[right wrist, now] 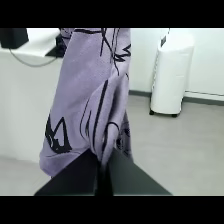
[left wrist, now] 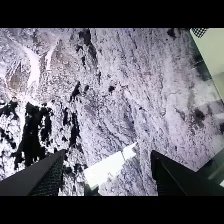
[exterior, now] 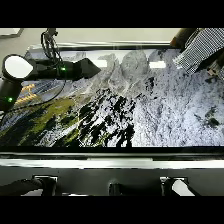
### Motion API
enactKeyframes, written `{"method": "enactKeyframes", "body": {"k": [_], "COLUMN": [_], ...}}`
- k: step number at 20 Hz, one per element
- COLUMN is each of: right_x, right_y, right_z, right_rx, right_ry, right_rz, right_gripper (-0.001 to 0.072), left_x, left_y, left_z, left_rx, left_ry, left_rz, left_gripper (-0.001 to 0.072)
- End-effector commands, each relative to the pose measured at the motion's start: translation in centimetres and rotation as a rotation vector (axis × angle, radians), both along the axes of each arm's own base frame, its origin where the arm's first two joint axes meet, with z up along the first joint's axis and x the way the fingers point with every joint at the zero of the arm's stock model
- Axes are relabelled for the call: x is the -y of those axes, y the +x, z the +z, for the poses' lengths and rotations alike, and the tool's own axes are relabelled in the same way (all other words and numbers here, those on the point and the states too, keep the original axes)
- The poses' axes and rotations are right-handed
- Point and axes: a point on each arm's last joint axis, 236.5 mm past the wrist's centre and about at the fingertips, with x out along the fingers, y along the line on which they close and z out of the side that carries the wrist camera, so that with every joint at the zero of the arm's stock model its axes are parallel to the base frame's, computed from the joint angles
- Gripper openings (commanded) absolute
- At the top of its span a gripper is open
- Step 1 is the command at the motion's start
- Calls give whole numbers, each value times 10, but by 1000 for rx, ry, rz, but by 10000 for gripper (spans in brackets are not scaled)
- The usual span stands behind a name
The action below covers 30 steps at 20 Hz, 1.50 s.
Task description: Fold the clothes and pants, and hang the long-sleeved shirts on hangers.
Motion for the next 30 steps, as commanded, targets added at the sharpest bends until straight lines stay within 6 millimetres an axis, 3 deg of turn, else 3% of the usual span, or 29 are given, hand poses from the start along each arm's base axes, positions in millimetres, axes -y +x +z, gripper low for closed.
{"method": "enactKeyframes", "body": {"k": [1,5,12,13,14,15,16,17,19,22,24,25,27,29,30], "right_x": [13,38,52,52,51,49,46,40,15,-41,-74,-84,-103,-129,-148], "right_y": [-13,-32,-27,-27,-29,-31,-36,-42,-63,-102,-105,-94,-39,37,79], "right_z": [15,4,-12,-13,-14,-17,-19,-16,11,79,107,115,127,122,111], "right_rx": [79,115,161,163,162,163,164,169,191,266,429,533,682,746,699], "right_ry": [-55,-23,39,42,51,68,82,85,23,-183,-238,-228,-173,-34,23], "right_rz": [-27,-78,-50,-48,-54,-62,-71,-79,-86,-68,26,114,389,723,877], "right_gripper": [45,45,49,117,320,474,565,584,646,646,645,644,626,625,624], "left_x": [-3,-3,-4,-4,-4,-3,-4,-4,-11,-22,-31,-36,-44,-52,-58], "left_y": [2,2,2,2,2,2,2,2,6,9,10,10,8,2,-3], "left_z": [-3,-3,-4,-4,-4,-3,-2,-2,-1,6,14,19,30,42,44], "left_rx": [6,7,8,8,8,7,-9,-38,-82,-76,-61,-51,-30,-7,1], "left_ry": [20,24,26,26,26,25,10,-11,-46,-58,-65,-69,-79,-76,-52], "left_rz": [4,5,6,6,6,7,20,43,91,120,137,146,160,168,169], "left_gripper": [620,619,619,619,619,620,620,620,620,620,620,620,619,619,619]}}
